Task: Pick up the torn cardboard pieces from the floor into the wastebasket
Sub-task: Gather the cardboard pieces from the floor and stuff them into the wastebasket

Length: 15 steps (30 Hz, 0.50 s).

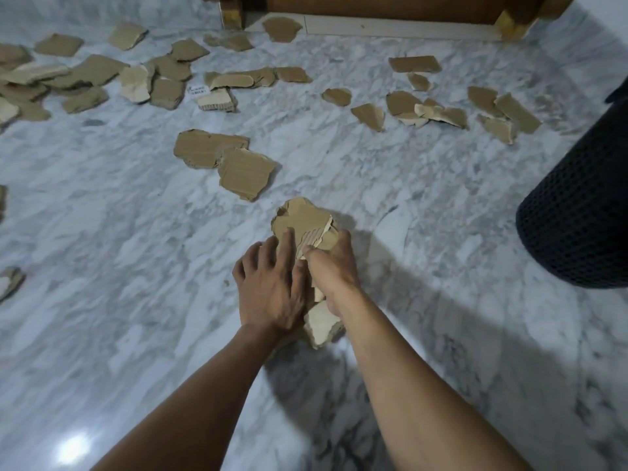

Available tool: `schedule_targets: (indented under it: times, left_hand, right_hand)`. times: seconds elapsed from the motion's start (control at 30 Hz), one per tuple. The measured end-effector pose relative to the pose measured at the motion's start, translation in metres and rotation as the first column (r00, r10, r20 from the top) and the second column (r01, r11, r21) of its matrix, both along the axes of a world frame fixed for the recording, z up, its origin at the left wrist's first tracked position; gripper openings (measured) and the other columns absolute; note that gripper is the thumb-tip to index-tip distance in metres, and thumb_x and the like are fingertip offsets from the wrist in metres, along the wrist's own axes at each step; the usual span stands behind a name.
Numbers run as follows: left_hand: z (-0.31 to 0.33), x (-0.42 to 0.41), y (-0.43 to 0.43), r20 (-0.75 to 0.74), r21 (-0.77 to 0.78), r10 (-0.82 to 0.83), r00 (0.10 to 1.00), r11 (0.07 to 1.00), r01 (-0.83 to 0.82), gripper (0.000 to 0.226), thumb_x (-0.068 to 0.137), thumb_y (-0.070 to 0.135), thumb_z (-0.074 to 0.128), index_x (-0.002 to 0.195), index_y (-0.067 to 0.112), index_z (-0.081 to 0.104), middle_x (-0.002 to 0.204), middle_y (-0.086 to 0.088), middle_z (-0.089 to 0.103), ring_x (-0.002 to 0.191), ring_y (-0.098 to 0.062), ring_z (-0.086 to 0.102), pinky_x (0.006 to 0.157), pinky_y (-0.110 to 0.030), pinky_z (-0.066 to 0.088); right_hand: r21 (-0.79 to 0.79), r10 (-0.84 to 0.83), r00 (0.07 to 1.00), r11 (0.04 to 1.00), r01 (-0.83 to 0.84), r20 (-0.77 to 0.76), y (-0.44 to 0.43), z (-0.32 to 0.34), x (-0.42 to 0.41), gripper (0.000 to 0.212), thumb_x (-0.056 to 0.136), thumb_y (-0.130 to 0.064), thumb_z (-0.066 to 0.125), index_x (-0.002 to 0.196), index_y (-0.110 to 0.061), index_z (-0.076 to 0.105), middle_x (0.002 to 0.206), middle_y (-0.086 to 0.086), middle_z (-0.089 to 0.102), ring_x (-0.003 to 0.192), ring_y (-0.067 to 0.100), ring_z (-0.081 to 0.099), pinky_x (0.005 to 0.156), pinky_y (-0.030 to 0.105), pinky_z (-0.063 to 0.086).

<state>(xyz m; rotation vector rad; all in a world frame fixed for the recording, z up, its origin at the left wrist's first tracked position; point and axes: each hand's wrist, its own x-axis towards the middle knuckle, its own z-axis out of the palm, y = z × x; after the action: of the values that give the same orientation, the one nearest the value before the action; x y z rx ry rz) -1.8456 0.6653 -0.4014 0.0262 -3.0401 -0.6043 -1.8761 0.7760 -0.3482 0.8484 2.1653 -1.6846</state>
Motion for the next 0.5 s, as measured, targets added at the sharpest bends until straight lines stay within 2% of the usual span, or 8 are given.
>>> schedule_targets:
  times: [0.07,0.13,0.2,0.3,0.37,0.43,0.5]
  left_hand:
    - [0.003,0.001,0.003,-0.013,0.032,-0.009,1.0,0.999,0.009,0.058,0.1,0.051,0.021,0.156,0.034,0.028,0.15,-0.001,0.043,0.136,-0.029,0.033,0.108,-0.046,0.025]
    - [0.012,-0.004,0.008,-0.043,0.093,-0.019,0.999,0.995,0.023,0.058,0.098,0.051,0.024,0.154,0.038,0.033,0.15,-0.003,0.043,0.135,-0.031,0.035,0.106,-0.048,0.028]
    - [0.024,-0.017,0.016,-0.053,0.213,-0.013,0.998,0.977,0.024,0.057,0.097,0.051,0.028,0.153,0.039,0.036,0.153,-0.006,0.042,0.135,-0.034,0.036,0.106,-0.051,0.033]
    - [0.048,-0.038,0.036,-0.12,0.392,-0.016,0.993,0.918,0.062,0.059,0.094,0.051,0.036,0.151,0.038,0.042,0.152,-0.009,0.044,0.134,-0.033,0.043,0.105,-0.051,0.04]
    - [0.072,-0.053,0.053,-0.184,0.508,-0.014,0.983,0.855,0.107,0.058,0.092,0.045,0.042,0.149,0.033,0.047,0.151,-0.007,0.046,0.13,-0.023,0.048,0.102,-0.037,0.042]
    - [0.1,-0.069,0.072,-0.229,0.598,-0.003,0.973,0.789,0.144,0.059,0.089,0.039,0.048,0.147,0.028,0.051,0.148,-0.005,0.049,0.116,-0.004,0.048,0.092,-0.021,0.036]
    - [0.132,-0.083,0.093,-0.26,0.664,0.015,0.965,0.729,0.168,0.062,0.086,0.041,0.052,0.146,0.029,0.052,0.143,-0.003,0.052,0.097,0.011,0.043,0.089,-0.018,0.035]
  right_hand:
    - [-0.186,-0.095,0.995,0.978,0.097,0.019,0.005,-0.007,0.005,0.037,0.095,-0.014,0.063,0.127,-0.026,0.048,0.116,-0.004,0.068,0.091,0.009,0.065,0.069,0.024,0.056]
    - [-0.314,-0.164,0.986,0.936,0.16,0.012,0.01,-0.013,0.002,0.039,0.093,-0.013,0.066,0.124,-0.03,0.052,0.117,-0.001,0.071,0.097,0.016,0.07,0.081,0.038,0.062]
    - [-0.391,-0.215,0.976,0.902,0.183,-0.038,0.016,-0.007,-0.004,0.047,0.093,-0.01,0.066,0.13,-0.034,0.05,0.122,0.0,0.07,0.104,0.019,0.07,0.09,0.045,0.06]
    - [-0.48,-0.276,0.955,0.856,0.193,-0.109,0.036,0.015,-0.021,0.066,0.094,-0.003,0.064,0.141,-0.044,0.04,0.126,0.004,0.068,0.109,0.028,0.07,0.09,0.051,0.059]
    - [-0.459,-0.281,0.947,0.869,0.182,-0.157,0.052,0.039,-0.034,0.068,0.094,-0.003,0.064,0.141,-0.046,0.04,0.124,0.004,0.07,0.106,0.028,0.071,0.088,0.053,0.059]
    - [-0.401,-0.274,0.937,0.9,0.17,-0.217,0.069,0.071,-0.047,0.067,0.091,-0.008,0.067,0.138,-0.05,0.042,0.125,0.001,0.069,0.105,0.027,0.072,0.089,0.057,0.058]
    - [-0.368,-0.285,0.918,0.914,0.173,-0.277,0.088,0.108,-0.059,0.07,0.09,-0.009,0.067,0.14,-0.051,0.04,0.129,-0.001,0.065,0.108,0.026,0.069,0.093,0.057,0.056]
